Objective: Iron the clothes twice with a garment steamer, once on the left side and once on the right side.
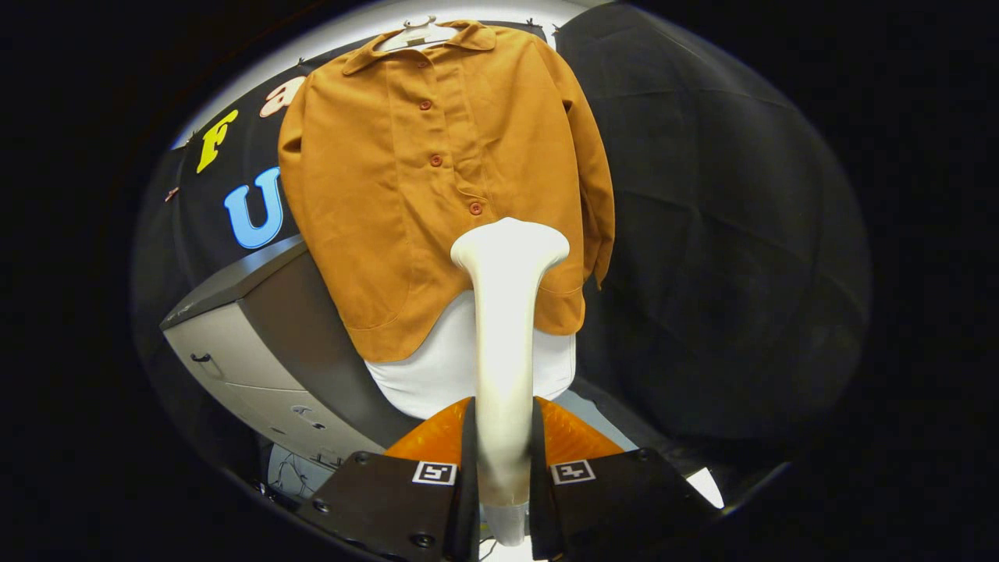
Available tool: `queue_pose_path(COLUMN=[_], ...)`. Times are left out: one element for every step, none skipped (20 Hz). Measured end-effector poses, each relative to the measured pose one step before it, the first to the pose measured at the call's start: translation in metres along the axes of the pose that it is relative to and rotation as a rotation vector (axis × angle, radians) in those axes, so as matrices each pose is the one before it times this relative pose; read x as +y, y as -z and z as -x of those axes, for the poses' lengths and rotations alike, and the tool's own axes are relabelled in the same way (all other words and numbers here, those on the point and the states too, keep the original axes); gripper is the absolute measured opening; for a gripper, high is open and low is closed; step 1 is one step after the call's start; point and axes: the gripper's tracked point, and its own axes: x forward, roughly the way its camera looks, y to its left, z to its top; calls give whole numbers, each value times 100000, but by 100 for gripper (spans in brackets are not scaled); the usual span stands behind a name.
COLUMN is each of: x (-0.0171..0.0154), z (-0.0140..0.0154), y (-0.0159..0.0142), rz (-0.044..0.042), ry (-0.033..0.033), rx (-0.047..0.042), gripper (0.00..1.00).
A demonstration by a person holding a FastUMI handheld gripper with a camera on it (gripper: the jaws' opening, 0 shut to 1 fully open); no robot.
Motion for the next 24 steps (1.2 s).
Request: queue_pose_path(x=[469, 441, 538, 579, 579, 566, 522, 523, 545, 602, 623, 720, 728, 666, 788, 792, 845, 999, 1105, 1136, 1047, 1171, 1283, 1310], z=[549, 717, 557, 545, 499, 360, 244, 304, 80, 78, -34, 5, 5, 175, -76, -68, -60, -46, -142, -124, -27, -70, -25, -52], y=[-182, -217, -587, -718, -880, -1121, -1182, -1173, -1144, -1169, -1185, -1201, -1192, -1177, -1224, -1304, -1274, -1237, -1435, -1332, -1114, -1191, -1119, -1150], rz=[1150, 972, 722, 474, 482, 455, 504, 583, 908, 551, 72, -39, -46, -197, -935, -940, 142, 661, 170, 172, 609, -21, -390, -159], ry=[0, -322, -690, -686, -569, -320, -197, -184, -140, -339, -475, -546, -538, -427, -334, -174, -185, -793, -1411, -1119, -803, -847, -1093, -949], rx=[-718, -992, -1347, -1620, -1928, -2394, -2668, -2556, -2387, -2188, -2212, -1710, -1926, -1577, -1266, -1676, -1627, -1693, -2434, -1738, -1582, -1607, -1229, -1175], gripper=[29, 29, 29, 29, 29, 29, 29, 29, 29, 29, 29, 29, 29, 29, 29, 29, 29, 29, 29, 29, 29, 29, 29, 29])
